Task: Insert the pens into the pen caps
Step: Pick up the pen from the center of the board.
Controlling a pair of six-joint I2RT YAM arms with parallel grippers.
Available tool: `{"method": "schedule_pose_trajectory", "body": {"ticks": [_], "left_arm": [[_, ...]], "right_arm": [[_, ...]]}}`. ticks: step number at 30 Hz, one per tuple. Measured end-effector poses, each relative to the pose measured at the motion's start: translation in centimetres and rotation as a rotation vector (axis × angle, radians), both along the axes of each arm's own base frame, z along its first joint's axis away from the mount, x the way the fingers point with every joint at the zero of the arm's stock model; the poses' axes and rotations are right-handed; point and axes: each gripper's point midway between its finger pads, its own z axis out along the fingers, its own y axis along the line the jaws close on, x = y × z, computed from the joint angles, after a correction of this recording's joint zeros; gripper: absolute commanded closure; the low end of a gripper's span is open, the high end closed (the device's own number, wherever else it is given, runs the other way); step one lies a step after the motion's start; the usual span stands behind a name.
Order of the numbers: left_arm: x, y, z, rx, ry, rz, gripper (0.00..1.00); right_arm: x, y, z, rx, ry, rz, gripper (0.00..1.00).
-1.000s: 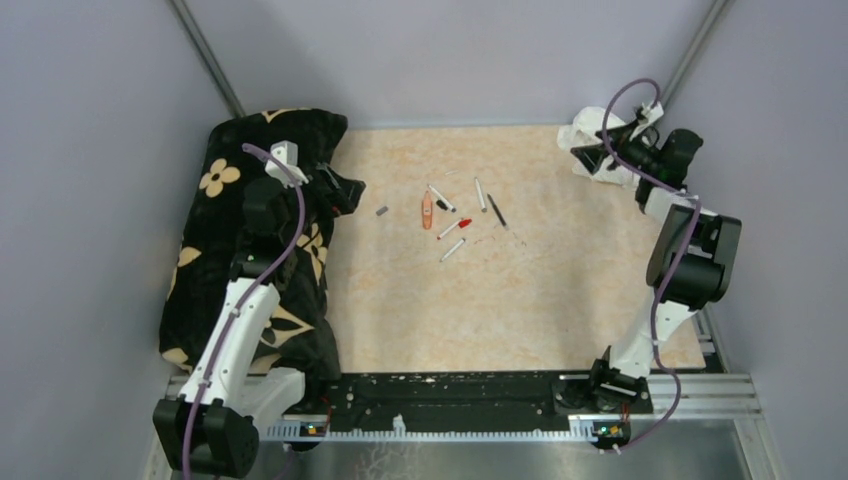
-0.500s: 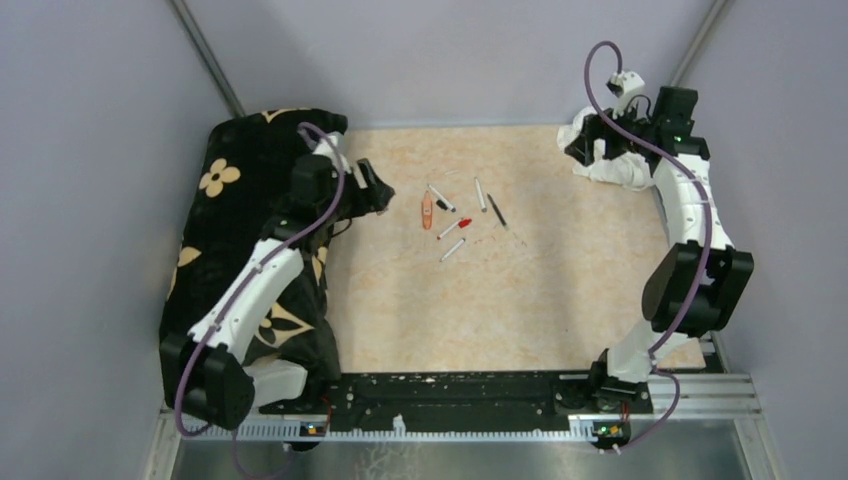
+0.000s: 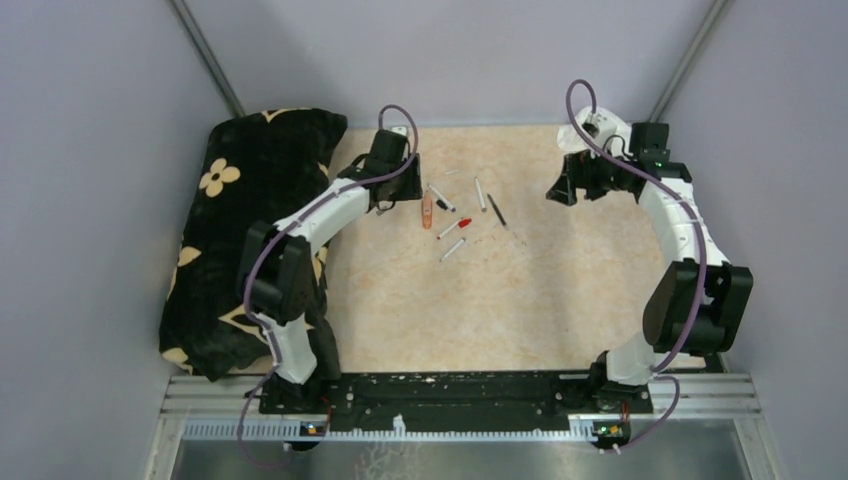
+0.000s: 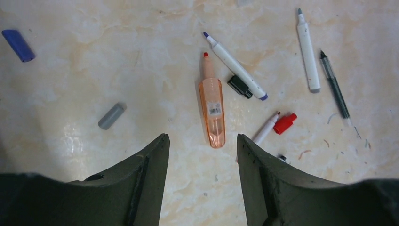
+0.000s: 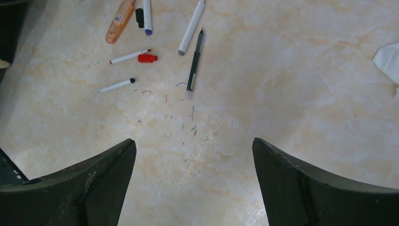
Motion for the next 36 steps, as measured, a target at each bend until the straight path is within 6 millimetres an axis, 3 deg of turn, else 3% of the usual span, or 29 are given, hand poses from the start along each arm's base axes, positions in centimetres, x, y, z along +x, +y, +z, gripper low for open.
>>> {"method": "schedule_pose_trajectory", "body": {"ticks": [6, 12, 23, 36], "left_arm": [[2.7, -2.4, -2.8, 0.055, 0.020, 0.001, 0.35], [3.2, -4.2, -5.5, 0.105, 0.054, -0.010, 0.35], [2.2, -3.3, -10.1, 0.206, 0.145, 0.017, 0.43], [3.2, -3.5, -11.0, 0.230, 0.157, 0.029, 0.58]], "right_arm": [[-0.7, 0.4, -0.5, 0.023, 0.027, -0.012, 0.08], [-0.5, 0.7, -0.1, 0.047, 0.012, -0.013, 0.08], [-0.7, 0.9, -0.3, 0.065, 0.027, -0.017, 0.08], [-0.7, 1.0, -0.2, 0.071, 0.030, -0.017, 0.08]]}}
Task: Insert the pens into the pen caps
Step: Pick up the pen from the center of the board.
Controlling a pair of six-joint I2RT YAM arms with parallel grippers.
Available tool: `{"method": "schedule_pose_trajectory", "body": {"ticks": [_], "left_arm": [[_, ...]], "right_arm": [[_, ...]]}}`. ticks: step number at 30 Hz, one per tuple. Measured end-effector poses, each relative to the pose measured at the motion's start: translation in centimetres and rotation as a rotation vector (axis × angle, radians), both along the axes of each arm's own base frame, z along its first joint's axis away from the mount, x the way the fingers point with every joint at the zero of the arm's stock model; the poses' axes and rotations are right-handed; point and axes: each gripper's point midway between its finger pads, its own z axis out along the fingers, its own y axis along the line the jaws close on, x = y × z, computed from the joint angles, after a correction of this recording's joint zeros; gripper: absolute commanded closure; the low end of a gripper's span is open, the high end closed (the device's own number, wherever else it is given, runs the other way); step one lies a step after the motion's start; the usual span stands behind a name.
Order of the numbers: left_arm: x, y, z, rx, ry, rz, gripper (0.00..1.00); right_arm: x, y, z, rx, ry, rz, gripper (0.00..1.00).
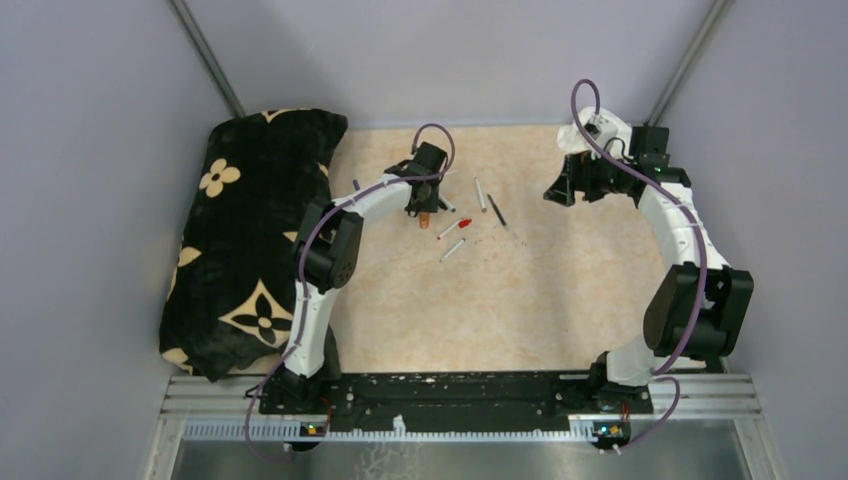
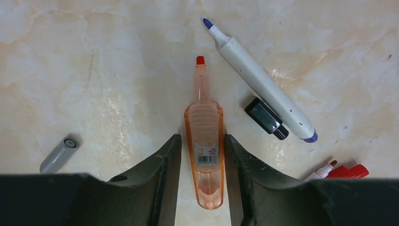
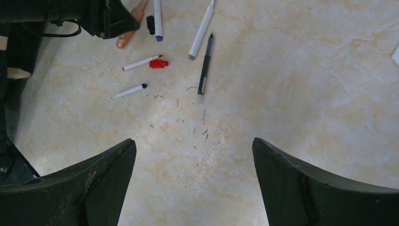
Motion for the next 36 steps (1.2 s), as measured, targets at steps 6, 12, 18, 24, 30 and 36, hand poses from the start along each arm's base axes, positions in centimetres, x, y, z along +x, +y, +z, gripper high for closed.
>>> {"method": "schedule_pose_trajectory", "body": {"ticks": [6, 12, 18, 24, 30, 36], "left_arm": [[-0.1, 0.2, -0.1, 0.002, -0.001, 0.004, 0.87], [-1.7, 1.0, 0.2, 0.000, 0.006, 0.001, 0.96], [-5.2, 2.1, 3.3, -0.068, -0.010, -0.010, 0.98], [-8.1, -0.1, 12.5, -0.366, -0.187, -0.111, 0.99], [-11.8, -1.9, 18.3, -0.630, -0.324, -0.231, 1.00], [-14.7, -3.1, 21.4, -0.732, -0.436, -0.359, 1.00]], "right_arm": [[0.0, 0.0, 0.0, 0.002, 0.000, 0.002, 0.08], [-0.4, 0.5, 0.0, -0.005, -0.012, 0.045, 0.08], [-1.6, 3.4, 0.5, -0.008, -0.066, 0.192, 0.10], [-5.2, 9.4, 4.5, 0.021, -0.267, 0.420, 0.10], [-9.5, 15.2, 8.3, 0.132, -0.431, 0.523, 0.13], [-7.6, 17.0, 12.0, 0.346, -0.336, 0.343, 0.20]]}}
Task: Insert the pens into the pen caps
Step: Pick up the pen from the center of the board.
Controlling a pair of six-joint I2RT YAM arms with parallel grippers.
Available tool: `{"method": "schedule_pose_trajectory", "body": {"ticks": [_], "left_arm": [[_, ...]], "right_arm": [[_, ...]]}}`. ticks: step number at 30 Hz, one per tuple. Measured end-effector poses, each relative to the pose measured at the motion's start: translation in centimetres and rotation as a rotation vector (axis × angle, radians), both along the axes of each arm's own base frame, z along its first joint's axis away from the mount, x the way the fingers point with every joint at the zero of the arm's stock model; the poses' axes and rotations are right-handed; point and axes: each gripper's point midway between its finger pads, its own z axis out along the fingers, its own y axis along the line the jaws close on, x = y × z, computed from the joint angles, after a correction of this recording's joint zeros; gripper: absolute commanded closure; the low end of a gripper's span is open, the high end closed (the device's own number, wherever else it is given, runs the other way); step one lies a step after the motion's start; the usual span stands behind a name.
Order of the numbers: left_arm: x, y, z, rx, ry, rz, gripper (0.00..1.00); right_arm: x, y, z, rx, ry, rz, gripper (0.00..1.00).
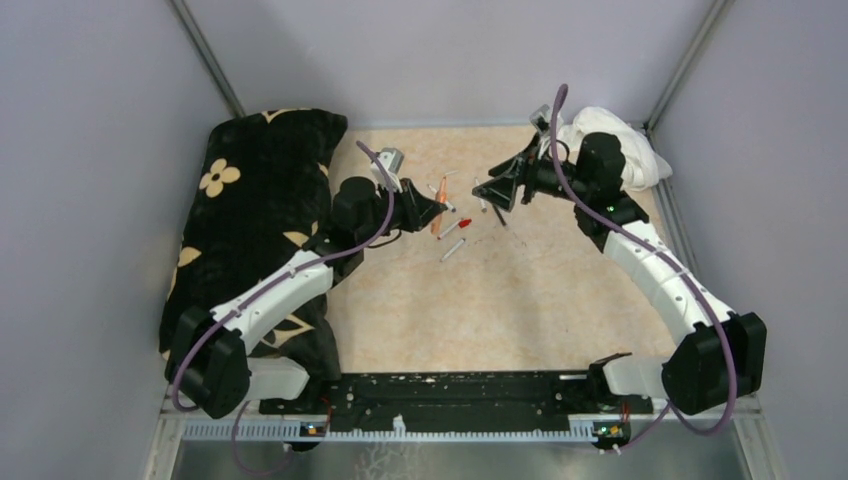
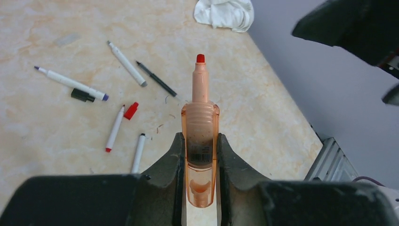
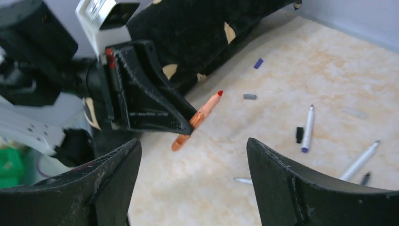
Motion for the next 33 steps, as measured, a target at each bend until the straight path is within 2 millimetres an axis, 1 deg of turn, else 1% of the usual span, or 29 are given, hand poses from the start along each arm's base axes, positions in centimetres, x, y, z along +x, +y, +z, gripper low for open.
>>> {"method": "schedule_pose_trajectory", "body": {"ticks": [3, 6, 11, 15, 20, 22, 26, 33], "left_arm": [[-0.4, -0.6, 1.2, -0.019, -0.051, -0.026, 1.00], [-0.9, -1.5, 1.8, -0.019, -0.085, -0.053, 1.00], [-1.6, -2.6, 2.7, -0.006, -0.127, -0.074, 1.00], [-1.8, -3.2, 3.5, 0.004, -0.160, -0.075, 1.00], [-2.0, -3.6, 4.0, 0.013, -0.184, -0.070, 1.00], [-1.9, -3.6, 4.0, 0.017, -0.187, -0.064, 1.00], [-1.8, -3.5, 3.8, 0.025, -0.185, -0.050, 1.00], [-1.7, -3.4, 3.9, 0.027, -0.187, -0.038, 1.00]], "right_arm": [[1.0, 0.8, 0.5, 0.083, 0.124, -0.040, 0.20], [1.1, 1.6, 0.1, 0.122, 0.227, -0.062, 0.20], [1.1, 2.3, -0.2, 0.148, 0.304, -0.092, 0.23], [1.4, 2.5, -0.7, 0.155, 0.338, -0.110, 0.29], [0.9, 4.2, -2.3, 0.130, 0.386, -0.088, 0.38], [0.9, 4.6, -2.8, 0.121, 0.398, -0.089, 0.42], [0.9, 4.6, -3.0, 0.114, 0.403, -0.095, 0.55], [0.7, 4.8, -3.0, 0.110, 0.400, -0.085, 0.84]]}}
